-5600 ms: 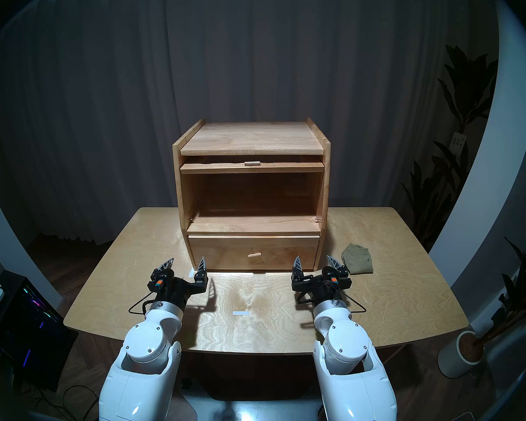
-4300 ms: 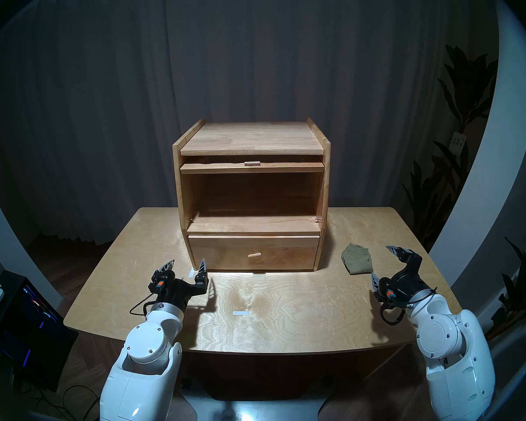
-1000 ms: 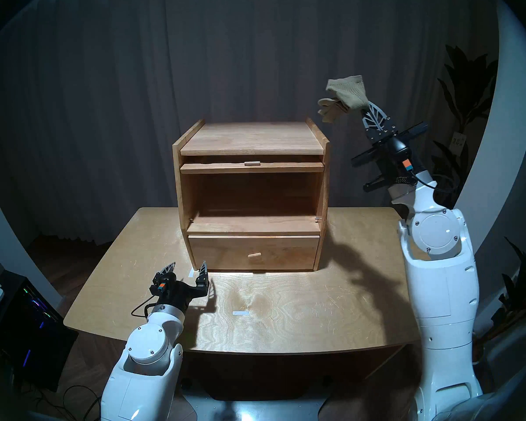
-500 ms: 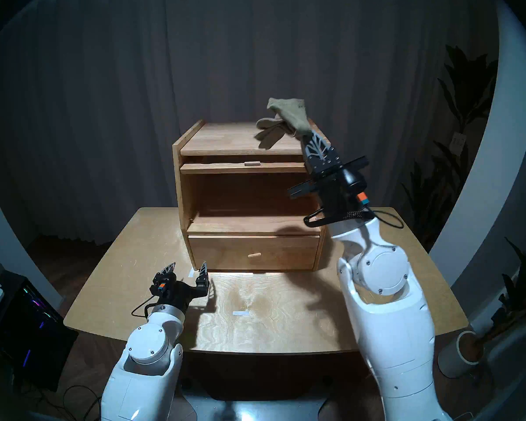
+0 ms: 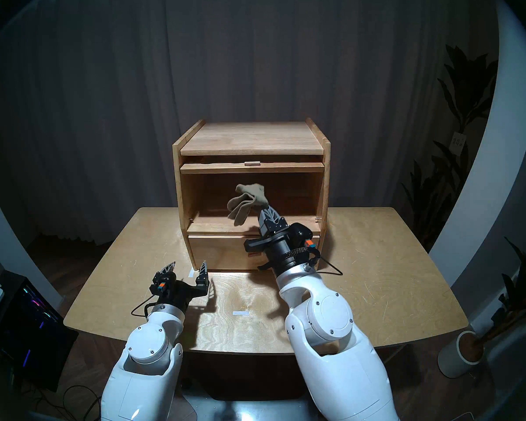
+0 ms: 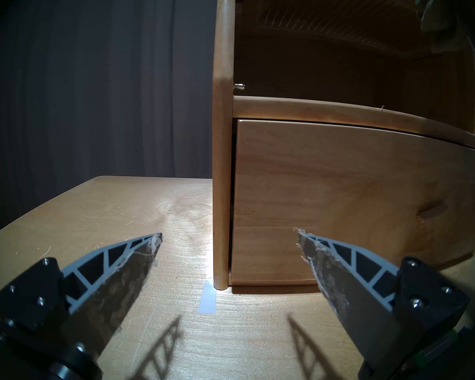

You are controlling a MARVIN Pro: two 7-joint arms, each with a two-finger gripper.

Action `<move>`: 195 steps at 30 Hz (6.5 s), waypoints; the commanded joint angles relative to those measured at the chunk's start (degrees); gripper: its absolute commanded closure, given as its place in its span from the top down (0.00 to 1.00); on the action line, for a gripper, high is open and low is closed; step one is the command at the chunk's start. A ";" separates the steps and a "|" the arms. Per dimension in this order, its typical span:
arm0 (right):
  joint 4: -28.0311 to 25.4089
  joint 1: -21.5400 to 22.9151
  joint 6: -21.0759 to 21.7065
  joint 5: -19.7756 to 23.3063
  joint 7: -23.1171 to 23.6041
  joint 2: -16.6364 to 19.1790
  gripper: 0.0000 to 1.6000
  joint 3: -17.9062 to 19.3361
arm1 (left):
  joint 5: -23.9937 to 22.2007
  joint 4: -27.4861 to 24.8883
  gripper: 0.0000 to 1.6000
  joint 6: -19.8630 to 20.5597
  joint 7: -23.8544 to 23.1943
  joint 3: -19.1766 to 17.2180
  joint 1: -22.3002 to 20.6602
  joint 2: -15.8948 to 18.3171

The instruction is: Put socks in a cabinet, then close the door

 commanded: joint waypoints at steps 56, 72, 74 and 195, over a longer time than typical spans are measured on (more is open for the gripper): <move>31.78 37.00 6.61 -32.17 -19.24 -12.70 1.00 -1.48 | -0.06 -1.91 1.00 -0.38 0.01 -0.17 -0.36 0.02; 24.33 29.48 0.97 -30.93 -19.21 -10.16 1.00 -1.60 | -0.05 -1.94 1.00 -0.33 0.00 -0.18 -0.33 0.01; 22.64 25.89 0.95 -30.58 -19.50 -9.33 1.00 -1.48 | -0.04 -1.86 1.00 -0.33 0.01 -0.17 -0.37 0.01; 15.84 0.15 -13.56 10.96 5.44 31.60 1.00 23.16 | 41.89 -19.05 1.00 -0.29 -0.38 4.20 6.38 17.91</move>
